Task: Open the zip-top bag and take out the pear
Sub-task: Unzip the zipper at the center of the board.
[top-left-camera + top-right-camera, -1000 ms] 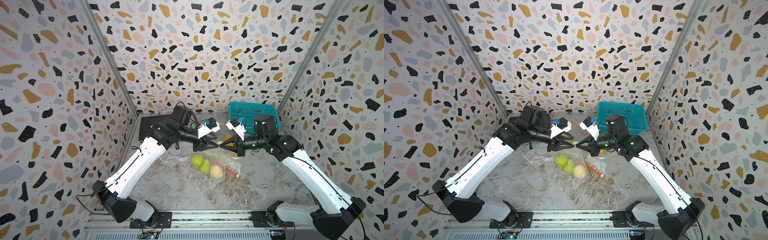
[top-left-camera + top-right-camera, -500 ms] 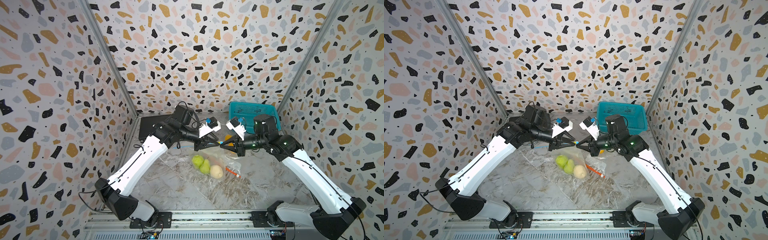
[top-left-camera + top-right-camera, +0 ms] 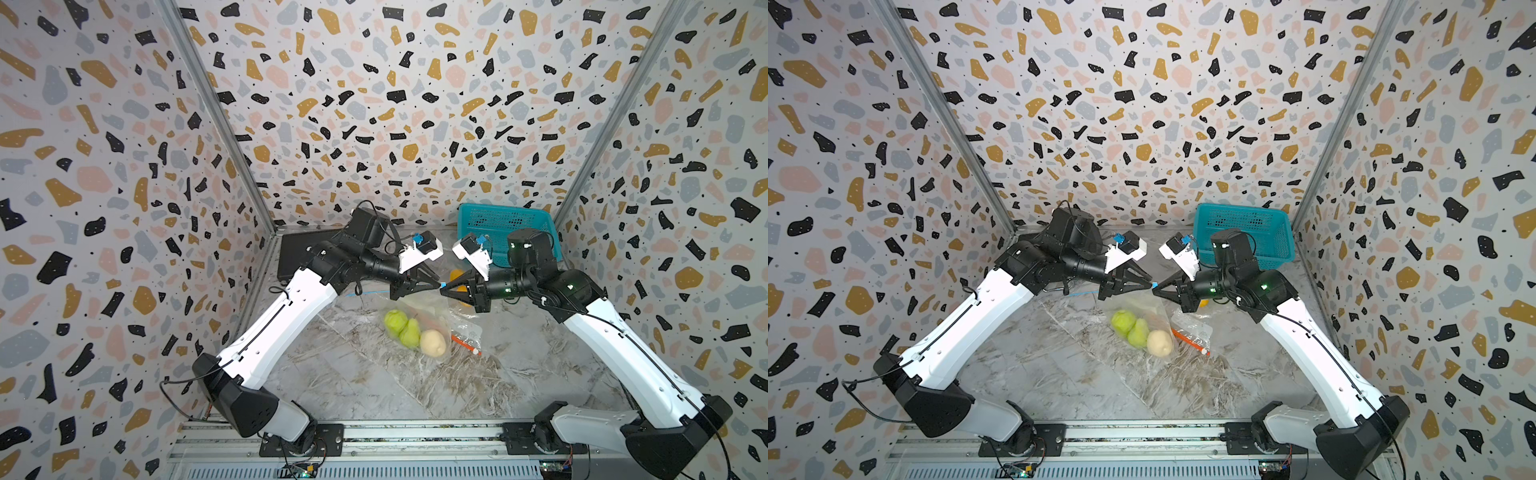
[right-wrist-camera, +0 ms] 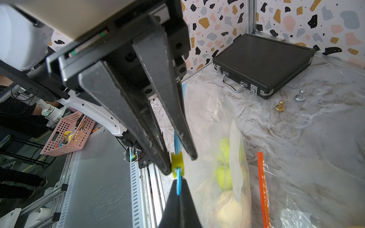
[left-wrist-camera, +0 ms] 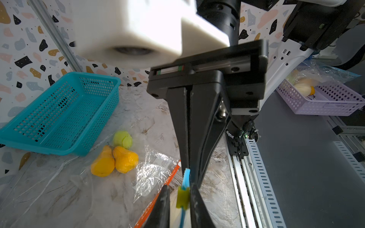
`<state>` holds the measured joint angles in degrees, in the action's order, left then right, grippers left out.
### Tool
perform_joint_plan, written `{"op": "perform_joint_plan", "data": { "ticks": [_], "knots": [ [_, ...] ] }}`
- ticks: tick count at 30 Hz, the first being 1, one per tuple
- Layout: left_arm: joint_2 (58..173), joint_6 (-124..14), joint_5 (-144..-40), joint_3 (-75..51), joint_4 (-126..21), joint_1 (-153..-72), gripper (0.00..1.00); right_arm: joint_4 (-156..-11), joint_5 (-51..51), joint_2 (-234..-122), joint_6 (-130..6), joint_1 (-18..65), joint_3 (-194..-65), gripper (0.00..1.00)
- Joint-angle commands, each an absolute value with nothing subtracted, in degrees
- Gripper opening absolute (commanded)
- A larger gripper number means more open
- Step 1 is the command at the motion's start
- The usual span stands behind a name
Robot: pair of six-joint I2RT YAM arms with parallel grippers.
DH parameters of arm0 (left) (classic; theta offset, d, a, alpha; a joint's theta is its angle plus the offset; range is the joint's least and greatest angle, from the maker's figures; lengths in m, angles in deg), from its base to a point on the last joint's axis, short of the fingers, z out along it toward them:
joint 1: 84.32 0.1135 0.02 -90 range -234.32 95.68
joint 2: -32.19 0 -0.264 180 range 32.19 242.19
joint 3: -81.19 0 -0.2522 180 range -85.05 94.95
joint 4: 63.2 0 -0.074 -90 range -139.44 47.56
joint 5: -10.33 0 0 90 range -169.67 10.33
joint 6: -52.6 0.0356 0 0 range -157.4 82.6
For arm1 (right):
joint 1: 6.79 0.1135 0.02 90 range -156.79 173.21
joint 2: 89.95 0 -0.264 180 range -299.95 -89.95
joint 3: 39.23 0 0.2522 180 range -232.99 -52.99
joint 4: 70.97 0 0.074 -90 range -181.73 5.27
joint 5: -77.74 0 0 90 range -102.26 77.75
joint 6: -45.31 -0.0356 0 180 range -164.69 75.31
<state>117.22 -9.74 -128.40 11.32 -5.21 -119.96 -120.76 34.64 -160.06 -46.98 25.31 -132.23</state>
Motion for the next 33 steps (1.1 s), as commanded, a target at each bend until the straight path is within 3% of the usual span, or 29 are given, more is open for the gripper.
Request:
{"op": "perform_joint_plan", "data": {
  "ticks": [1,7,33],
  "knots": [
    [117.54,-9.63,-129.32,13.12,-4.87,-119.72,0.16,-120.98,35.21,-158.51,-46.1,25.29,-133.19,0.0],
    [117.8,-9.2,-129.33,13.31,-3.74,-119.7,0.11,-120.88,34.98,-158.59,-46.27,25.29,-133.06,0.0],
    [114.71,-8.89,-123.18,9.97,-3.7,-119.63,0.06,-120.59,28.72,-158.24,-48.33,24.06,-133.5,0.0]
  ]
}}
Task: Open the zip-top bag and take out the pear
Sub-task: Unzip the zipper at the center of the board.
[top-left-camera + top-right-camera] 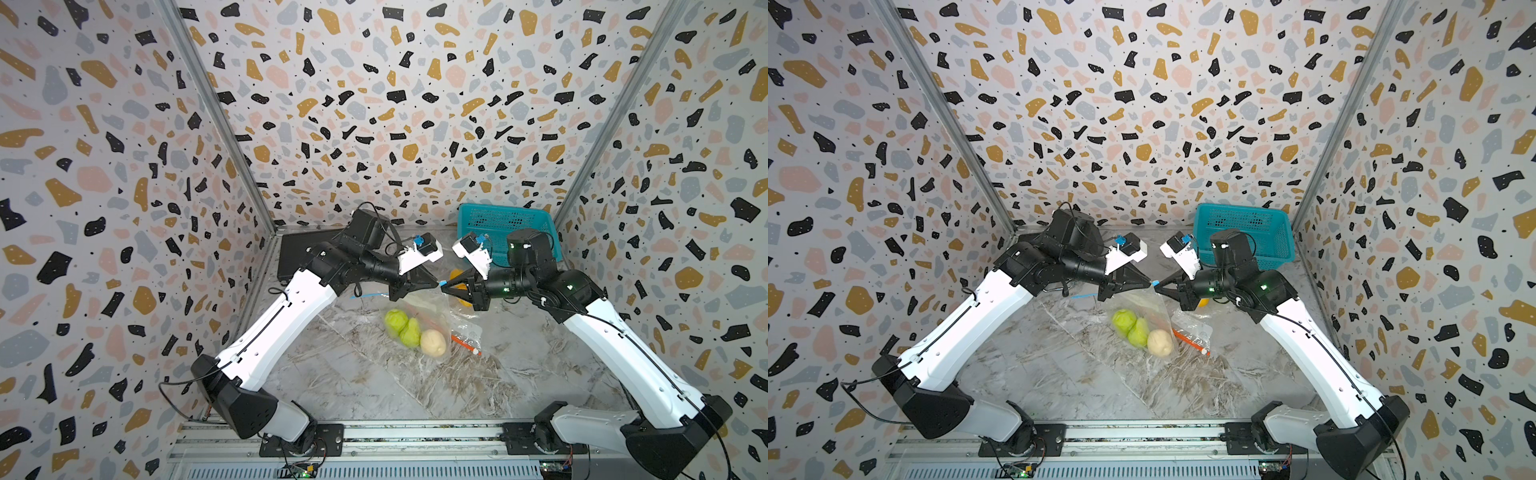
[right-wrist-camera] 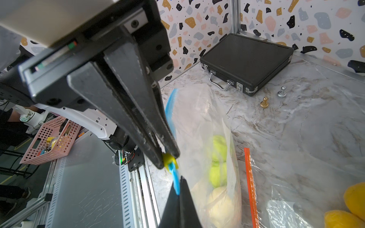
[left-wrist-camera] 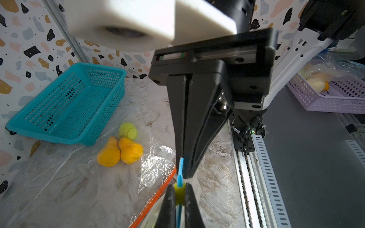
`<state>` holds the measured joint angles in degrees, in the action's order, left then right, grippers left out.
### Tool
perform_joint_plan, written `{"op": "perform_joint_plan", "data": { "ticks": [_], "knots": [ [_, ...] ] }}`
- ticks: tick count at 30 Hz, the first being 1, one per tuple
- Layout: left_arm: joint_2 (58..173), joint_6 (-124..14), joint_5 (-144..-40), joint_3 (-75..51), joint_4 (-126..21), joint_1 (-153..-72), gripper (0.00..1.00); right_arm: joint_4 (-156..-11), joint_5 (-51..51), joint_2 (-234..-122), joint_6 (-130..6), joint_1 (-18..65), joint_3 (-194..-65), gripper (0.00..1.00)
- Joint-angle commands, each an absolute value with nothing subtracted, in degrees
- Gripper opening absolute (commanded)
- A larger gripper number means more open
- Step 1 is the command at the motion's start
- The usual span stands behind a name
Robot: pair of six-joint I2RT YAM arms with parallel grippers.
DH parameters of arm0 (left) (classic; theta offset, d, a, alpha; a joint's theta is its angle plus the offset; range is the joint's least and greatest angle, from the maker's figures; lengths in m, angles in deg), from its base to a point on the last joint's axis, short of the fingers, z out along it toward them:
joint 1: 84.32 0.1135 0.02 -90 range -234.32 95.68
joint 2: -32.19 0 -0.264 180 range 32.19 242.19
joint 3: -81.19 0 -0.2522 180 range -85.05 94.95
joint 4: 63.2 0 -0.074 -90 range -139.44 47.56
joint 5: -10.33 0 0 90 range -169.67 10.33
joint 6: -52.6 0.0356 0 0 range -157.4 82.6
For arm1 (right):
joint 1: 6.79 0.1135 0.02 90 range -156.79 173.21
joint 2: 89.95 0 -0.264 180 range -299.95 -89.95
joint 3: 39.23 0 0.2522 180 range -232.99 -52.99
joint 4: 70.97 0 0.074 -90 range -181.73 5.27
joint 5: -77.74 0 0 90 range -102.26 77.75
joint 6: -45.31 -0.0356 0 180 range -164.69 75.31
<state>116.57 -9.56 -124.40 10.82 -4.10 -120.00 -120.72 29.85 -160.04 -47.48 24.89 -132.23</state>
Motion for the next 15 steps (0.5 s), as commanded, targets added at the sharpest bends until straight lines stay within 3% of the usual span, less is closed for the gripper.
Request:
{"op": "perform_joint_plan", "data": {
  "ticks": [1,15],
  "knots": [
    [114.53,-8.85,-122.94,9.83,-3.62,-119.65,0.06,-120.52,28.61,-158.24,-48.46,23.97,-133.5,0.0],
    [111.36,-9.79,-119.26,5.41,-4.61,-118.35,0.06,-118.44,20.29,-158.07,-53.04,21.88,-132.91,0.0]
  ]
}}
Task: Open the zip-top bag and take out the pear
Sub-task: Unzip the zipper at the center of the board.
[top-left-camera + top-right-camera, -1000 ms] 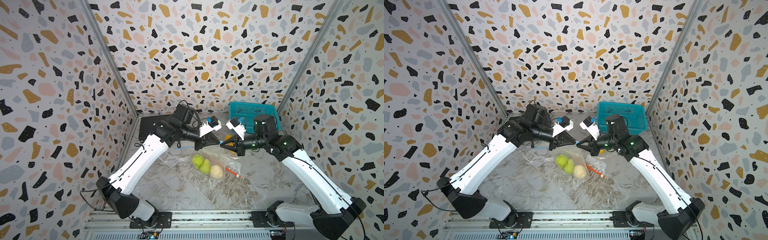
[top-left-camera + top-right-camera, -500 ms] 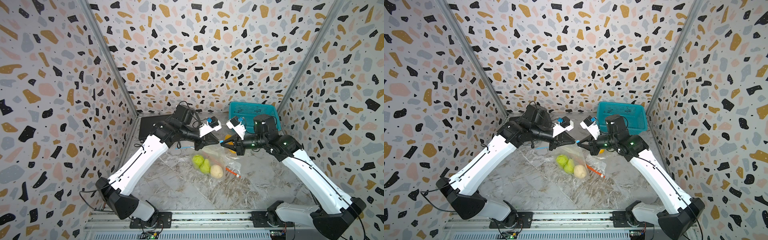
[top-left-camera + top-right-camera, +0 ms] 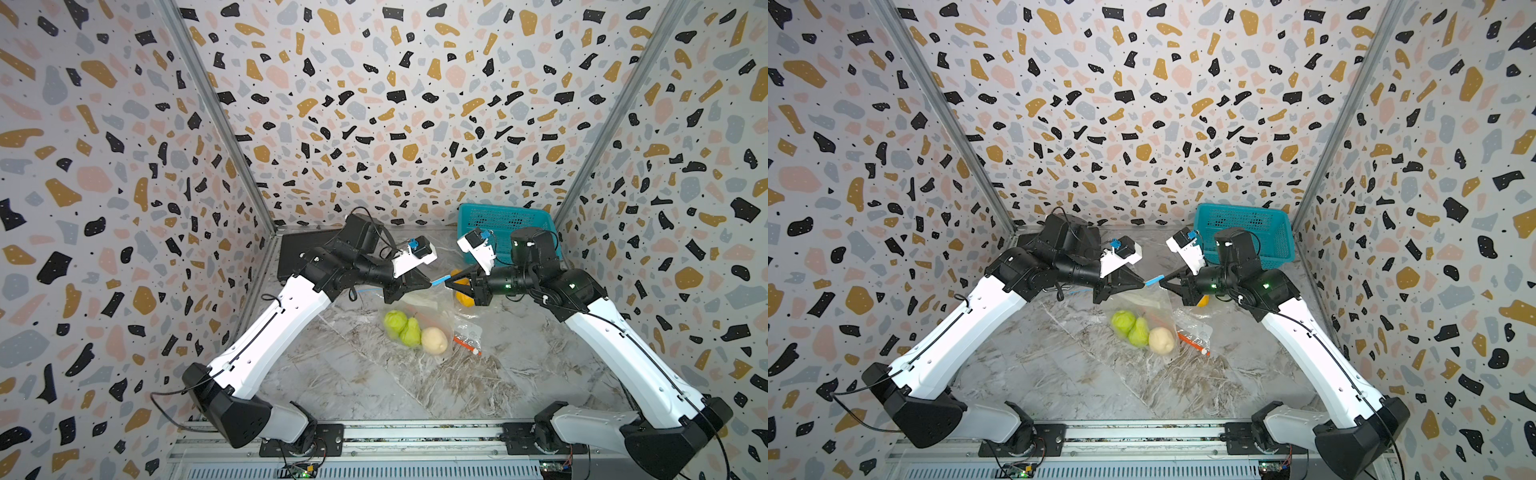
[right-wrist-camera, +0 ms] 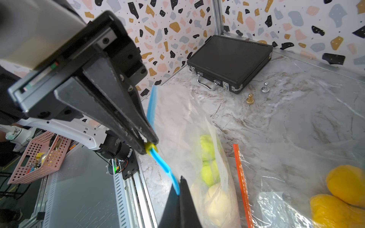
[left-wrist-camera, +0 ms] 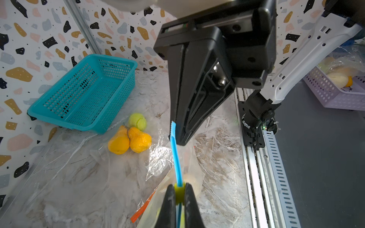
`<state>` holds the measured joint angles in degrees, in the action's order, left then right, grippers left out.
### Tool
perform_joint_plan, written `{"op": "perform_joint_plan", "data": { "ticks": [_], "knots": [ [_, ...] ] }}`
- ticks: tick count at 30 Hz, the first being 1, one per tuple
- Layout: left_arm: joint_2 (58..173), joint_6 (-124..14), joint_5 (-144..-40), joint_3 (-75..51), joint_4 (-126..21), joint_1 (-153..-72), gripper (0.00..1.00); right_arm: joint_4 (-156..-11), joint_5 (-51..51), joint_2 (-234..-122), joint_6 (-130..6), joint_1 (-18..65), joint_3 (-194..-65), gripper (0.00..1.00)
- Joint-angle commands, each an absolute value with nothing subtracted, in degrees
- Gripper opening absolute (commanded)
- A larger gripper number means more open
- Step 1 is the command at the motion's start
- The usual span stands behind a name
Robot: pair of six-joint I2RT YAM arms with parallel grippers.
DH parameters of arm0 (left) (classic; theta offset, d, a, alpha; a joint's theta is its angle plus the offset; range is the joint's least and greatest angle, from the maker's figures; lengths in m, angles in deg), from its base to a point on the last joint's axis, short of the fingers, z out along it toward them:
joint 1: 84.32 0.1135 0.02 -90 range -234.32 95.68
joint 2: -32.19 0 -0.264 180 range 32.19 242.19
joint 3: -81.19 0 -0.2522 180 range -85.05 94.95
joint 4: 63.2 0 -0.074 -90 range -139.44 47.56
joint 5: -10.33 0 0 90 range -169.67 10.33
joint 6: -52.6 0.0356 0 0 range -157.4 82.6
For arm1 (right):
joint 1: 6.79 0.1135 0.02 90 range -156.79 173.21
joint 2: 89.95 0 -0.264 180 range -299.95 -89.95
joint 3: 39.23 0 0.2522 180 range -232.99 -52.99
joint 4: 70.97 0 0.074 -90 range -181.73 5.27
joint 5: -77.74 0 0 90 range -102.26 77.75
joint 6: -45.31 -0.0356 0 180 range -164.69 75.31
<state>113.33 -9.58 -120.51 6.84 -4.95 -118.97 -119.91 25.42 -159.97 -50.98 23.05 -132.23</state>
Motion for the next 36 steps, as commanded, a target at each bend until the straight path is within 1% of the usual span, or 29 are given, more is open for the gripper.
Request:
{"op": "perform_joint_plan", "data": {
  "ticks": [1,4,15,23,31,36],
  "knots": [
    [111.08,-9.87,-118.99,4.95,-4.75,-118.26,0.06,-118.34,18.4,-158.15,-53.49,21.86,-132.88,0.0],
    [110.11,-10.33,-118.16,3.53,-5.67,-117.94,0.06,-117.6,12.92,-158.26,-55.27,21.69,-132.4,0.0],
    [106.07,-12.47,-112.23,-1.37,-6.65,-115.88,0.06,-115.14,-0.05,-156.4,-59.76,20.04,-129.52,0.0],
    [99.87,-16.28,-105.65,-7.36,-9.01,-113.88,0.06,-114.43,-0.74,-156.05,-62.49,17.27,-128.27,0.0],
    [95.38,-19.83,-99.77,-12.97,-11.17,-111.63,0.06,-113.87,-1.74,-155.35,-63.78,16.49,-127.35,0.0],
    [92.6,-21.48,-98.1,-16.22,-13.26,-110.16,0.06,-113.87,-1.5,-154.76,-63.21,16.13,-126.79,0.0]
  ]
}}
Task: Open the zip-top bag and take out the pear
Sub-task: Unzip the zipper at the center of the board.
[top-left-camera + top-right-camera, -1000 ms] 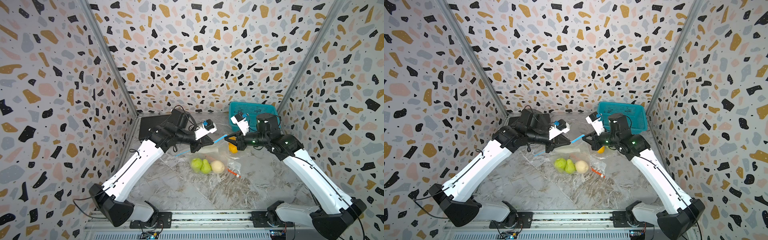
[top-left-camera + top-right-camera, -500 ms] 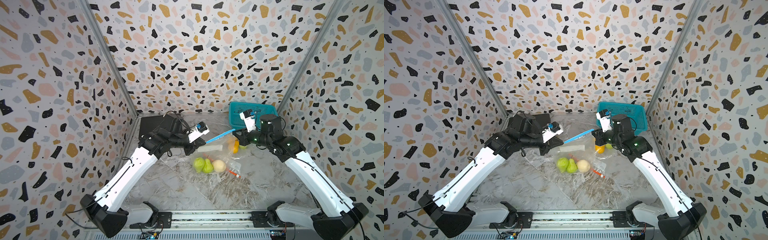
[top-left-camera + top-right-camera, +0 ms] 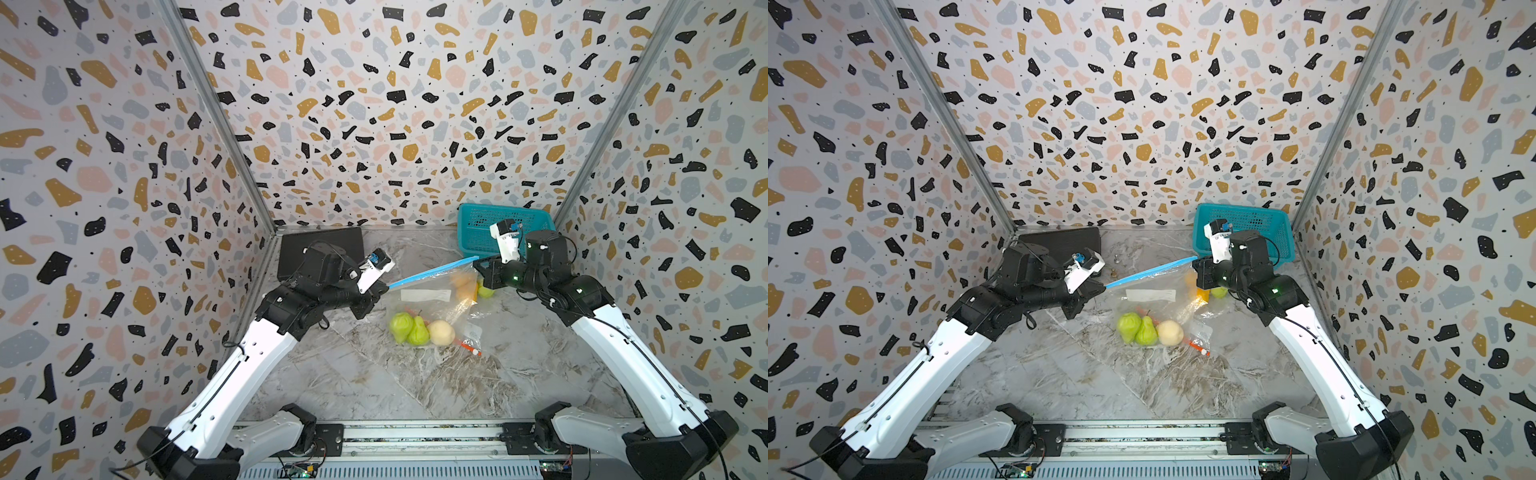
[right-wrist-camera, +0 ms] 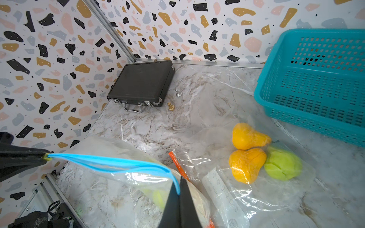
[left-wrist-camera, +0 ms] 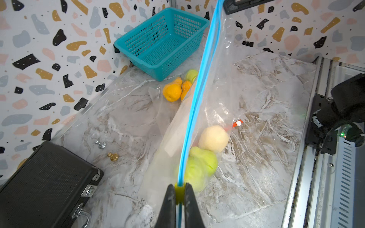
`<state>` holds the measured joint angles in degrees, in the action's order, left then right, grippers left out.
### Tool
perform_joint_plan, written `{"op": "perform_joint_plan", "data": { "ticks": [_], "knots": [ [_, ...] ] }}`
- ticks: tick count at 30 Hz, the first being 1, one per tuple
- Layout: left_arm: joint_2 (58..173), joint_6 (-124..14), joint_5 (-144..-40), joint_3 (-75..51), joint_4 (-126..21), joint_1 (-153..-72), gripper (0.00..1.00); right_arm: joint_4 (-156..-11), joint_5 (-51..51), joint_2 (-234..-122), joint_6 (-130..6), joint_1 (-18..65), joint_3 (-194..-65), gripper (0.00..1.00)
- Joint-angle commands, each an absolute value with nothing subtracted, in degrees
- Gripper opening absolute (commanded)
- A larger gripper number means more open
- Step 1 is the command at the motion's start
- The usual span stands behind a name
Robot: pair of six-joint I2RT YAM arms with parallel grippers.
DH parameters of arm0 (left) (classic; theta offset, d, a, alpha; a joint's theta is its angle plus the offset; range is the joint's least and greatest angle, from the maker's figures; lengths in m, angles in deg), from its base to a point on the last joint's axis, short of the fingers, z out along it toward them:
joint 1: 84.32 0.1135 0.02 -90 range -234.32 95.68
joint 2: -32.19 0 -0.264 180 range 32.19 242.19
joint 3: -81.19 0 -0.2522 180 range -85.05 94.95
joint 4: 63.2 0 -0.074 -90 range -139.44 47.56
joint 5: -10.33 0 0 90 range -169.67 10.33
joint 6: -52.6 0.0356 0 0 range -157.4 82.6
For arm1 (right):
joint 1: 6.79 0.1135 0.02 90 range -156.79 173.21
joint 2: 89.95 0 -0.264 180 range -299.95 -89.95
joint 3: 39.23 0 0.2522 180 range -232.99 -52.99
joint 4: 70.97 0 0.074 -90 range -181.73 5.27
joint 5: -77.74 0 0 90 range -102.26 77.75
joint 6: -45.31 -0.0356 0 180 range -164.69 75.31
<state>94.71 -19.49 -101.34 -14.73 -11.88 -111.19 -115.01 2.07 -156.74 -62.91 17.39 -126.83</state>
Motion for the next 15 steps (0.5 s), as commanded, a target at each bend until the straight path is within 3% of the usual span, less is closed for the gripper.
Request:
{"op": "perform_joint_plan", "data": {
  "ticks": [1,6,11,15],
  "knots": [
    [92.02,-21.73,-97.96,-16.9,-14.01,-110.01,0.06,-113.89,-1.36,-154.7,-63.08,16.07,-126.63,0.0],
    [91.39,-22.15,-98.15,-17.83,-15.49,-109.72,0.06,-112.33,6.35,-154.9,-61.66,15.62,-126.14,0.0],
    [91.49,-22.6,-100.26,-17.99,-18.41,-109.72,0.06,-109.35,26.79,-154.71,-56.41,15.6,-124.73,0.0],
    [92.54,-23.35,-104.18,-17.94,-22.27,-109.72,0.07,-105.43,36.55,-154.15,-54.87,15.61,-122.13,0.0]
  ]
}}
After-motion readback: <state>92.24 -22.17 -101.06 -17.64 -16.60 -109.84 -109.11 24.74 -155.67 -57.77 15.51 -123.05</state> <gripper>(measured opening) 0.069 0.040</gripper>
